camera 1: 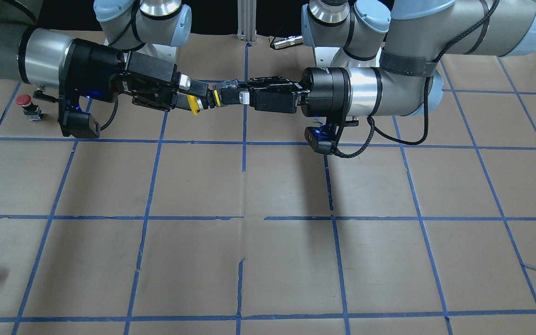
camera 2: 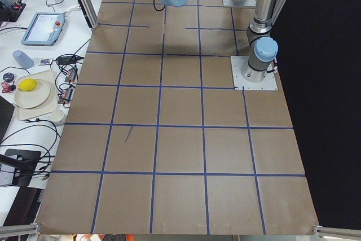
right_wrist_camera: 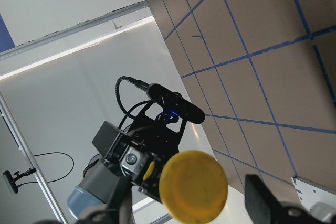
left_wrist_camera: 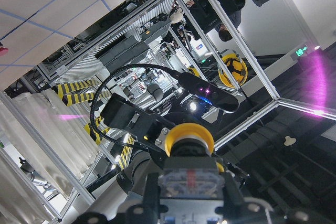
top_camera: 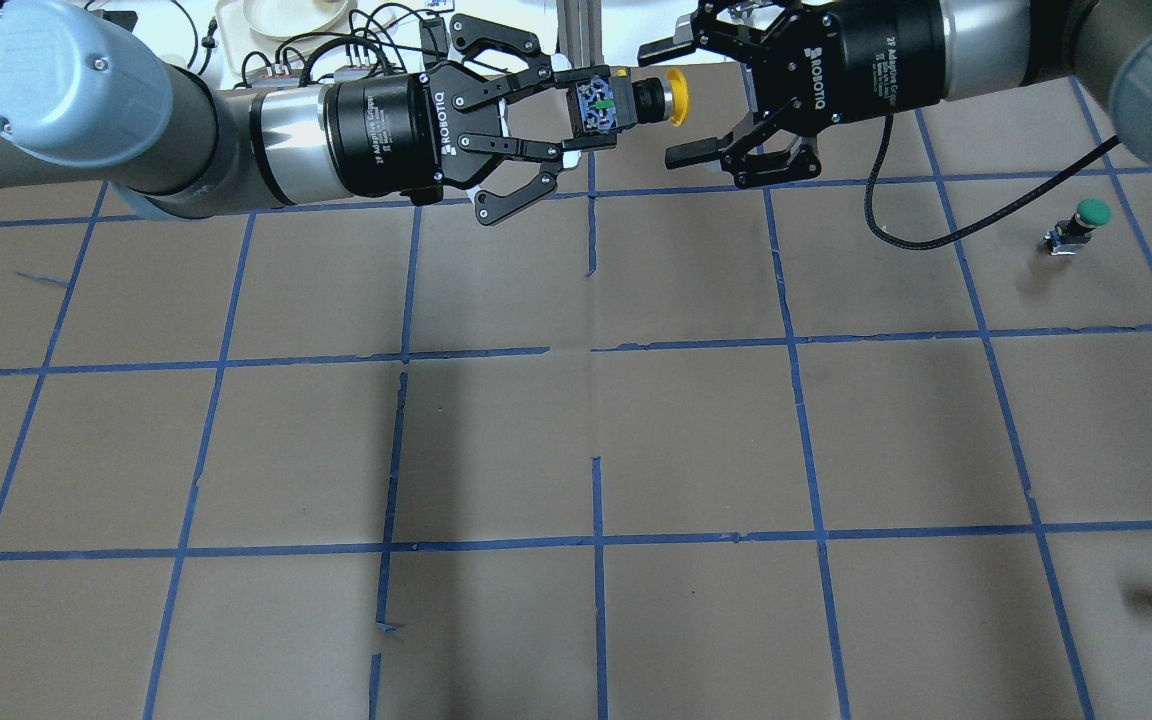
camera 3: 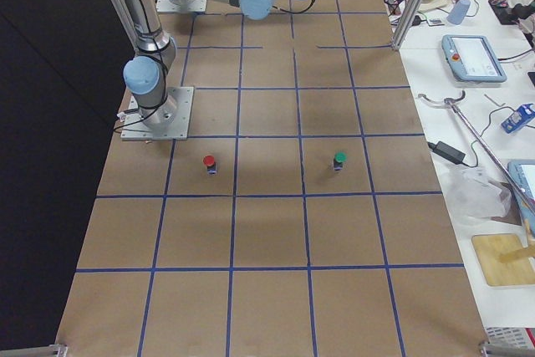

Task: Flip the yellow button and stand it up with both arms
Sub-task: 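Move the right gripper to the yellow cap and close on it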

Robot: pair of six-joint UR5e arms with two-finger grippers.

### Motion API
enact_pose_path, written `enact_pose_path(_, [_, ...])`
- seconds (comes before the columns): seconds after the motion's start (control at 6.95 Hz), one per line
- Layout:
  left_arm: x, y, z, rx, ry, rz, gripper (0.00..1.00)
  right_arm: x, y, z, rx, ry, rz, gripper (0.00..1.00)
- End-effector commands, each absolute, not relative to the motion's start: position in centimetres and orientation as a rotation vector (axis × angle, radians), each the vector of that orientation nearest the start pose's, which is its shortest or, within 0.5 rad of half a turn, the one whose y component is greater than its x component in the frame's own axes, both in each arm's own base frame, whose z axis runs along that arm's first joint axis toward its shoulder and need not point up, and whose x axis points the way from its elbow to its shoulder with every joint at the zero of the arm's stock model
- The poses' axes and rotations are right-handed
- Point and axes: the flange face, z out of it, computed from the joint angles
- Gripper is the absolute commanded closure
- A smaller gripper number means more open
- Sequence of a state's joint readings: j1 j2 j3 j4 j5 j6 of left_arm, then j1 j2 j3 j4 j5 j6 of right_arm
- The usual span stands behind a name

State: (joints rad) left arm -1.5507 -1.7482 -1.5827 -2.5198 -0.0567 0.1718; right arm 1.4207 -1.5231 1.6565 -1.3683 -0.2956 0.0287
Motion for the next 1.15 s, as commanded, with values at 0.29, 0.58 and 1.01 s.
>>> enact_pose_path(0.29, [-21.95,-51.21,41.84,0.793,-1.38,-0.703,0.95,14.94,-52.42,47.39,0.393,1.788,0.213,0.41])
enact_pose_path(0.58, [-21.95,-51.21,41.84,0.793,-1.38,-0.703,0.95,14.45,-52.58,47.23,0.401,1.787,0.207,0.41])
enact_pose_path(1.01, [-22.02,-51.25,41.99,0.789,-1.381,-0.7,0.91,14.46,-52.53,47.05,0.402,1.788,0.211,0.41])
